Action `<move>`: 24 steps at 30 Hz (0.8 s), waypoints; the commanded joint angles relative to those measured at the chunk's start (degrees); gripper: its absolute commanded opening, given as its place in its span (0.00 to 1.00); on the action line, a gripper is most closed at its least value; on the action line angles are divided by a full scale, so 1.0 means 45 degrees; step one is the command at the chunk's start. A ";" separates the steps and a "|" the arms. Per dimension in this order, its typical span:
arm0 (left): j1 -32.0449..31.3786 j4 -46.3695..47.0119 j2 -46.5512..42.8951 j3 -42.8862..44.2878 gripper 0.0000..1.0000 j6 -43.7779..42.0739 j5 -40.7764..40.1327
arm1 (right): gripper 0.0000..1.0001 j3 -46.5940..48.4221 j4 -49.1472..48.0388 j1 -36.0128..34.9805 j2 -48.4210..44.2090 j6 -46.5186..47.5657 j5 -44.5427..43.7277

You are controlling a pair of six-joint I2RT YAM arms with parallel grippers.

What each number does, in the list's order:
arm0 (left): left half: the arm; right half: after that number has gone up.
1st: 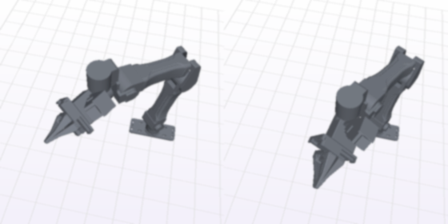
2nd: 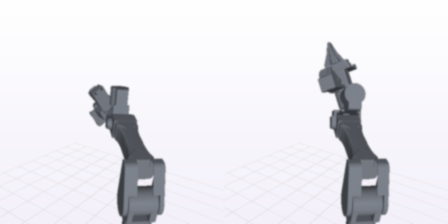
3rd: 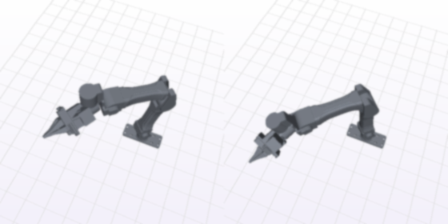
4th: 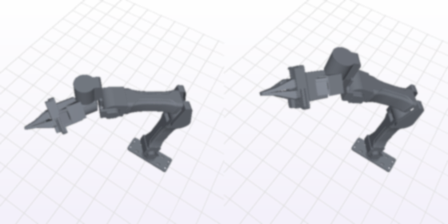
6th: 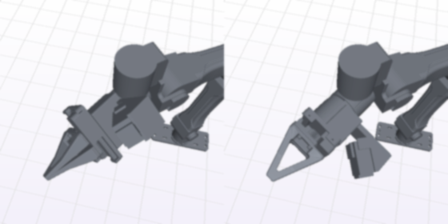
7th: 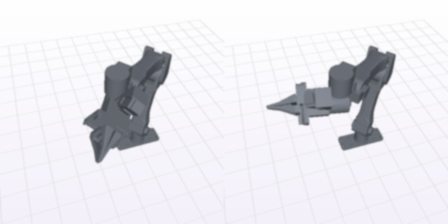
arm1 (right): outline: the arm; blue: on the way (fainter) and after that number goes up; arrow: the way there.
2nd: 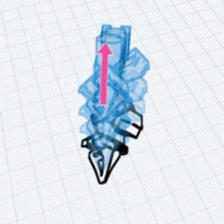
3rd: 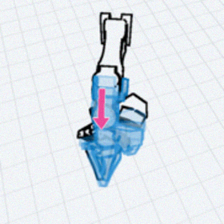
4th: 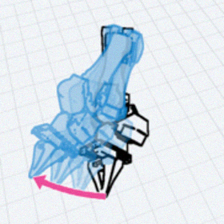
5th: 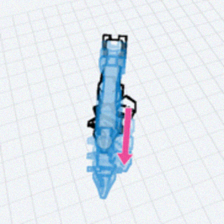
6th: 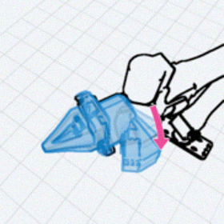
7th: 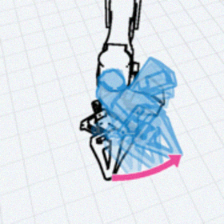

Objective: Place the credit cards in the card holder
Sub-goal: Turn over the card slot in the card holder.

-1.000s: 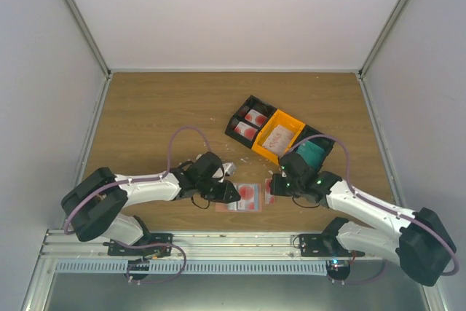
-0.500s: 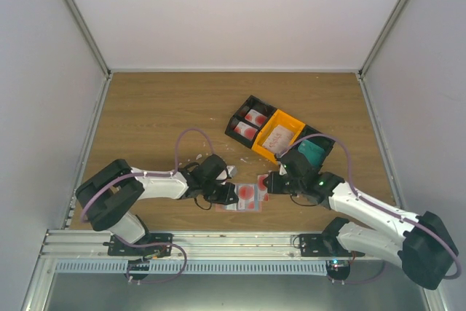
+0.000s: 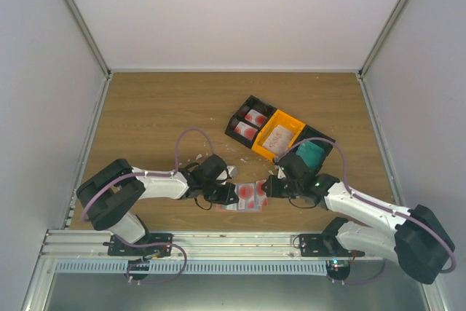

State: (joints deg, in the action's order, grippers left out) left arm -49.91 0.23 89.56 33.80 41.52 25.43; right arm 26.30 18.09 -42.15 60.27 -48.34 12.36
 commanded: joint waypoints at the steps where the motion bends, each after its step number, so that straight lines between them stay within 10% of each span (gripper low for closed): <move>1: -0.0120 0.0186 0.0221 -0.0265 0.00 -0.0182 -0.0509 | 0.00 -0.0352 -0.1052 -0.0008 0.0236 -0.0306 0.0566; 24: -0.0119 0.0313 0.0273 -0.0302 0.00 -0.0266 -0.0503 | 0.00 0.0142 0.0053 0.0025 -0.0291 -0.0679 -0.0175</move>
State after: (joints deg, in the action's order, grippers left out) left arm -49.91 0.73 89.56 33.56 41.34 25.43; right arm 25.80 17.17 -42.15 58.89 -51.05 13.06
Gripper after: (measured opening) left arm 0.021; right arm 0.008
